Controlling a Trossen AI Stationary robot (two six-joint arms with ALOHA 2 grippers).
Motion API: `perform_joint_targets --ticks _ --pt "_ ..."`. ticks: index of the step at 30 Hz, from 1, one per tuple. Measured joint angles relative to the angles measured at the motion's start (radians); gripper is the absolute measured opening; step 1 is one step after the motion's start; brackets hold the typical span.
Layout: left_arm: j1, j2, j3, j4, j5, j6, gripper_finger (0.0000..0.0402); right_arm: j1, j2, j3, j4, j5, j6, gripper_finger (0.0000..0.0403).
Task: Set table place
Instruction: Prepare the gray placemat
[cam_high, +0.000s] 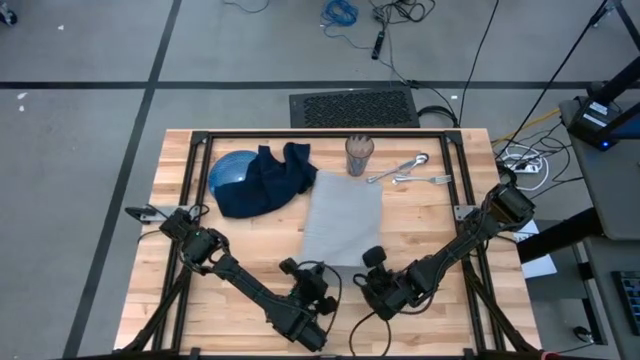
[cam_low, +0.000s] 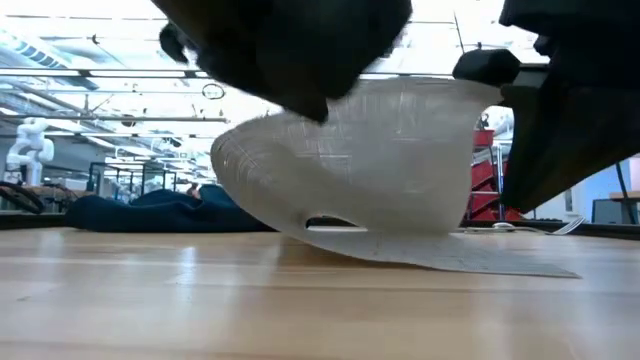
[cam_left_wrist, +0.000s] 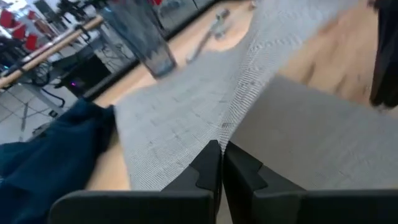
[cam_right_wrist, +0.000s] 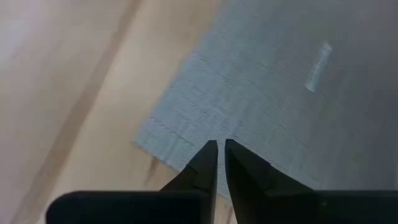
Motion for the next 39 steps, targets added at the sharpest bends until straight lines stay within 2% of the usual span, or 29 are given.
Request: perform_joint_targets --ticks 10,16,18,21,24,29,35,39 --pt "-0.064 -0.023 -0.011 -0.268 -0.162 -0.535 0.0000 0.033 0.000 -0.120 0.182 0.184 0.083 0.0015" --pt "-0.088 -0.022 -0.036 -0.248 -0.226 -0.675 0.0000 0.029 0.000 -0.134 0.215 0.375 0.130 0.0015" --pt "-0.097 -0.022 -0.040 -0.224 -0.256 -0.689 0.0000 0.016 0.000 -0.134 0.257 0.396 0.101 0.0015" --pt "-0.107 -0.021 -0.040 -0.187 -0.298 -0.689 0.0000 -0.018 0.000 -0.134 0.363 0.389 0.026 0.0015" --pt "-0.115 -0.021 -0.040 -0.150 -0.331 -0.686 0.0000 -0.073 0.000 -0.134 0.471 0.336 -0.045 0.0015" --pt "-0.127 -0.021 -0.040 -0.107 -0.377 -0.659 0.0000 -0.206 0.000 -0.134 0.615 0.141 -0.103 0.0015" --pt "-0.143 -0.021 -0.040 -0.066 -0.378 -0.629 0.0000 -0.296 0.000 -0.134 0.786 0.163 -0.198 0.0015" --pt "-0.152 -0.021 -0.040 -0.065 -0.378 -0.618 0.0000 -0.336 0.000 -0.133 0.882 0.086 -0.254 0.0015"
